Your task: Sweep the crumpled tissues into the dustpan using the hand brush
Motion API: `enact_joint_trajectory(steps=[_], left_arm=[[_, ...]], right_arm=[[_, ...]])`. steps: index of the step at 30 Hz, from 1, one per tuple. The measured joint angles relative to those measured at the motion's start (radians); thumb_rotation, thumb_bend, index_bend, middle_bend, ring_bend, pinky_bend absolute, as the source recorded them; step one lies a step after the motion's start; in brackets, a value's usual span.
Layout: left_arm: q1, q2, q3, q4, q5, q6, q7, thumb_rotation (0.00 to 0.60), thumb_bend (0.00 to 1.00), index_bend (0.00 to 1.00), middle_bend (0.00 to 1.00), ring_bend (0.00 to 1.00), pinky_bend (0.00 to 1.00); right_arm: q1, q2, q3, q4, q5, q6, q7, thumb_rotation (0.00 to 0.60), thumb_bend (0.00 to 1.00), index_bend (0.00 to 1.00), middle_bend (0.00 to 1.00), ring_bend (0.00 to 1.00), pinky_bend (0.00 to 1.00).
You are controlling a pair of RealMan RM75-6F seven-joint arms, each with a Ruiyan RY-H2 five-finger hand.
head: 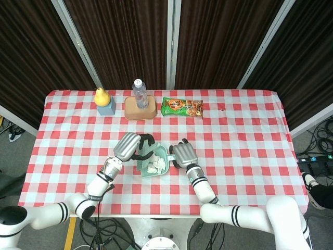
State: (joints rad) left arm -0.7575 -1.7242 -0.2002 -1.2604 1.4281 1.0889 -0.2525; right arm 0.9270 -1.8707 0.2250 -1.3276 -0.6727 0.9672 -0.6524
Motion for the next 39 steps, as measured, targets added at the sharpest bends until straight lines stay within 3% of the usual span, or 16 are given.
enact_joint_trajectory(steps=[10, 17, 24, 29, 32, 39], left_arm=[[0.095, 0.124, 0.070, -0.035, 0.028, 0.073, 0.042, 0.600, 0.43, 0.49, 0.54, 0.67, 0.88], [0.119, 0.156, 0.103, -0.003, 0.023, 0.057, 0.107, 0.600, 0.43, 0.49, 0.53, 0.67, 0.88], [0.112, 0.167, 0.115, 0.008, -0.016, -0.007, 0.300, 0.600, 0.43, 0.46, 0.51, 0.66, 0.87], [0.098, 0.175, 0.111, -0.023, -0.087, -0.073, 0.469, 0.600, 0.34, 0.28, 0.42, 0.62, 0.84], [0.091, 0.186, 0.100, -0.073, -0.141, -0.099, 0.538, 0.600, 0.31, 0.24, 0.39, 0.60, 0.83], [0.123, 0.240, 0.085, -0.148, -0.160, -0.045, 0.529, 0.600, 0.29, 0.22, 0.36, 0.48, 0.77]], right_arm=[[-0.011, 0.019, 0.001, -0.029, -0.015, 0.021, -0.001, 0.600, 0.16, 0.36, 0.39, 0.22, 0.14], [-0.017, 0.029, -0.001, -0.056, -0.019, 0.042, -0.017, 0.600, 0.09, 0.28, 0.32, 0.17, 0.12], [-0.036, 0.076, -0.001, -0.131, -0.048, 0.087, -0.020, 0.600, 0.08, 0.20, 0.25, 0.12, 0.10], [-0.062, 0.150, -0.002, -0.217, -0.095, 0.136, -0.015, 0.600, 0.08, 0.20, 0.25, 0.12, 0.09], [-0.083, 0.211, -0.002, -0.273, -0.125, 0.162, -0.008, 0.600, 0.08, 0.20, 0.25, 0.12, 0.09], [-0.158, 0.374, -0.023, -0.372, -0.206, 0.210, 0.046, 0.600, 0.10, 0.20, 0.24, 0.11, 0.09]])
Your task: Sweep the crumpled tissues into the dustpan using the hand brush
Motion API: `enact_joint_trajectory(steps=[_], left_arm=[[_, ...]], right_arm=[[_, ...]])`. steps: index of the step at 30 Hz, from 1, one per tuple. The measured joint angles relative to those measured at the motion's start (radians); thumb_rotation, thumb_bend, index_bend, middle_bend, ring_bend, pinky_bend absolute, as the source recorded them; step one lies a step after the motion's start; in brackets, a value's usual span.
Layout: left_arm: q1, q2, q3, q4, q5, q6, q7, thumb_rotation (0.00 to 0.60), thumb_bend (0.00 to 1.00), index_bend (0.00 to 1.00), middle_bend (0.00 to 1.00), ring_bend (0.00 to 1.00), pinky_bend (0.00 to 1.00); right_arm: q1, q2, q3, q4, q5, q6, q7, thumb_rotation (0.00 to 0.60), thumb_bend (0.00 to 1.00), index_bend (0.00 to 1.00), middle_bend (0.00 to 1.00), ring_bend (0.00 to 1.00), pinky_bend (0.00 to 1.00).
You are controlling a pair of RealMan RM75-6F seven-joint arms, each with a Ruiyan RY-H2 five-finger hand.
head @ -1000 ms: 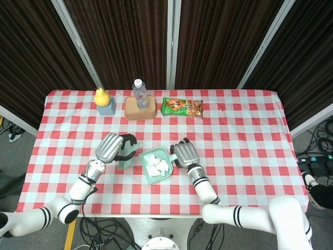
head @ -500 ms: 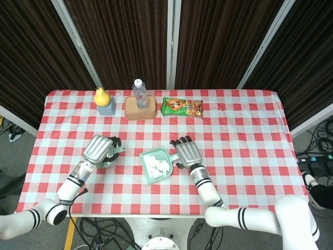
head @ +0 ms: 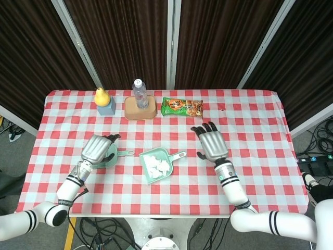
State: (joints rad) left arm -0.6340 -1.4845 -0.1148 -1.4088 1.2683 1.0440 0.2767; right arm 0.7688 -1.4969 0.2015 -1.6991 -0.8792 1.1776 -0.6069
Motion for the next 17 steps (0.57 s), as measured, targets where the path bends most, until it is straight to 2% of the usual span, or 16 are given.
enact_joint_trajectory(steps=[2, 6, 8, 11, 17], left_arm=[[0.030, 0.022, -0.002, -0.006, 0.008, 0.048, -0.042, 0.600, 0.29, 0.22, 0.36, 0.45, 0.71], [0.110, 0.067, -0.001, 0.003, 0.022, 0.162, -0.132, 0.600, 0.27, 0.22, 0.33, 0.36, 0.51], [0.166, 0.092, 0.004, 0.021, 0.025, 0.227, -0.164, 0.600, 0.26, 0.22, 0.31, 0.31, 0.42], [0.246, 0.124, 0.019, 0.054, 0.026, 0.305, -0.191, 0.600, 0.26, 0.22, 0.30, 0.29, 0.36], [0.386, 0.177, 0.068, 0.085, 0.036, 0.411, -0.268, 0.600, 0.26, 0.22, 0.30, 0.27, 0.29]], right_arm=[[-0.028, 0.045, -0.010, -0.018, -0.025, 0.011, 0.030, 0.600, 0.13, 0.19, 0.23, 0.10, 0.09], [-0.100, 0.153, -0.040, -0.048, -0.097, 0.036, 0.134, 0.600, 0.21, 0.15, 0.17, 0.01, 0.03], [-0.136, 0.196, -0.056, -0.056, -0.136, 0.049, 0.190, 0.600, 0.22, 0.12, 0.15, 0.00, 0.02], [-0.201, 0.263, -0.086, -0.063, -0.204, 0.079, 0.295, 0.600, 0.23, 0.05, 0.10, 0.00, 0.00], [-0.358, 0.342, -0.154, -0.041, -0.344, 0.183, 0.526, 0.600, 0.23, 0.04, 0.10, 0.00, 0.00]])
